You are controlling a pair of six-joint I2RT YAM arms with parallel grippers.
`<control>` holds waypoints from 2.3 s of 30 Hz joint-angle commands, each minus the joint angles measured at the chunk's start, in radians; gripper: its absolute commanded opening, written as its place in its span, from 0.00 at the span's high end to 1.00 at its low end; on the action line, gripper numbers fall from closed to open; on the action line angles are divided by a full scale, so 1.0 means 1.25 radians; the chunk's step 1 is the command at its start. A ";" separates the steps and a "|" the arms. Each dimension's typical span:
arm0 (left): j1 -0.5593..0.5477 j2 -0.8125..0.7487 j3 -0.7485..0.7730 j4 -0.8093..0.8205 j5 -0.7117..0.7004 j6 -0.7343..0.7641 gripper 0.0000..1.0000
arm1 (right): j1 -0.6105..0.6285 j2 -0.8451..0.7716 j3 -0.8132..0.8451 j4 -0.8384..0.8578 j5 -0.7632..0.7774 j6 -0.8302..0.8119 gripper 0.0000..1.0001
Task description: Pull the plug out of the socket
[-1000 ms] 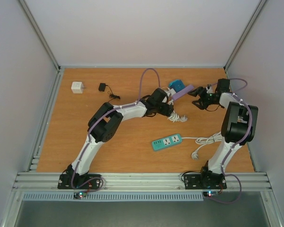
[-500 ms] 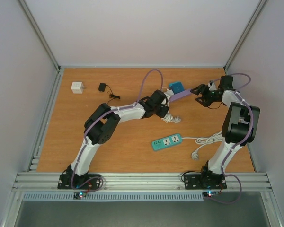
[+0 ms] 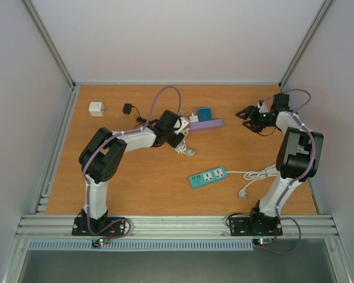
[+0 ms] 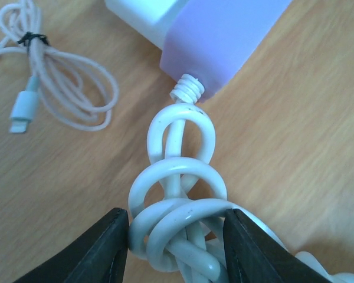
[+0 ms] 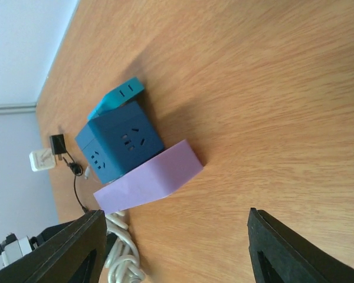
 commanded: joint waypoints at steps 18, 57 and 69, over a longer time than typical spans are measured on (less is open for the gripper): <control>0.261 -0.214 -0.294 -0.180 0.145 0.538 0.56 | 0.186 -0.035 0.010 -0.065 -0.036 -0.142 0.39; 0.218 -0.120 -0.063 -0.106 0.433 0.461 0.58 | 0.445 0.147 0.189 -0.063 0.040 -0.283 0.65; 0.208 -0.127 -0.106 -0.117 0.411 0.500 0.68 | 0.451 0.133 0.120 -0.064 0.061 -0.352 0.71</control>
